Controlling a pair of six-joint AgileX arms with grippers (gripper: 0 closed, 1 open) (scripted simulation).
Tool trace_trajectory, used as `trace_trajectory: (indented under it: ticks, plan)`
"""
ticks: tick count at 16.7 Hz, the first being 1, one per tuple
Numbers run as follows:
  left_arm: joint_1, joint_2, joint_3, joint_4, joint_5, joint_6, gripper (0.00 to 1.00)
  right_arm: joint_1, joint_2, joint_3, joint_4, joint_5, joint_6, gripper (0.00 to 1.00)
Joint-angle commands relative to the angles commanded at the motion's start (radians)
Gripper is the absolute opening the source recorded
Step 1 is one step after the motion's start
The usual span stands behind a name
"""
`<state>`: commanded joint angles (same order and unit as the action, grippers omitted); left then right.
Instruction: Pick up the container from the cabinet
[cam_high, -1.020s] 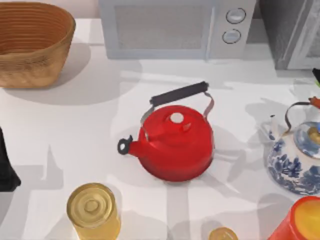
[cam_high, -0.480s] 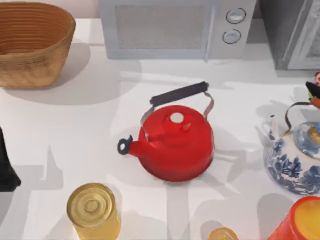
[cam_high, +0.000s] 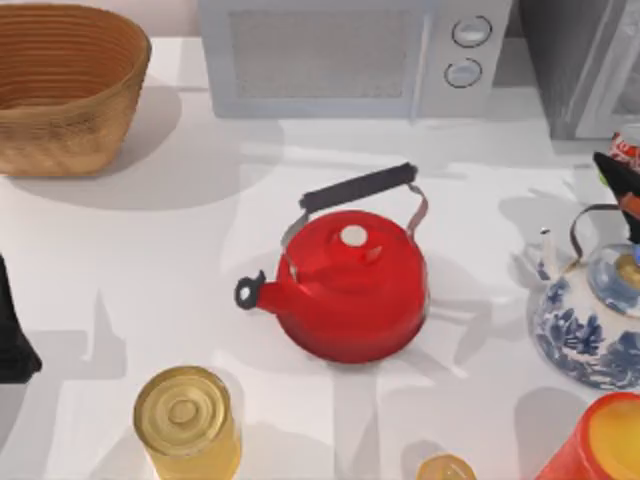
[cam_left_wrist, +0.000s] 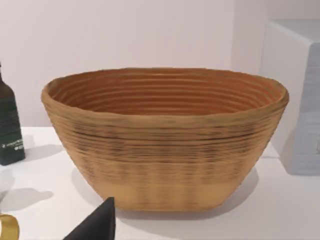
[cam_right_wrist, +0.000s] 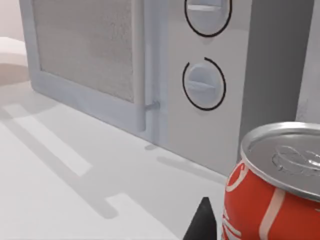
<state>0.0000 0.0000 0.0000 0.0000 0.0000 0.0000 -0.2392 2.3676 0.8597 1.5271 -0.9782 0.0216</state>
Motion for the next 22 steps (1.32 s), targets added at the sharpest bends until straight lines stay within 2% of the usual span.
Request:
trace_trajectory:
  ticks: [3, 16, 22]
  plan:
    - [0.0, 0.0, 0.0, 0.0, 0.0, 0.0, 1.0, 0.0, 0.0, -0.001, 0.0, 0.0, 0.0, 0.0]
    - [0.0, 0.0, 0.0, 0.0, 0.0, 0.0, 1.0, 0.0, 0.0, -0.001, 0.0, 0.0, 0.0, 0.98]
    - [0.0, 0.0, 0.0, 0.0, 0.0, 0.0, 1.0, 0.0, 0.0, -0.001, 0.0, 0.0, 0.0, 1.0]
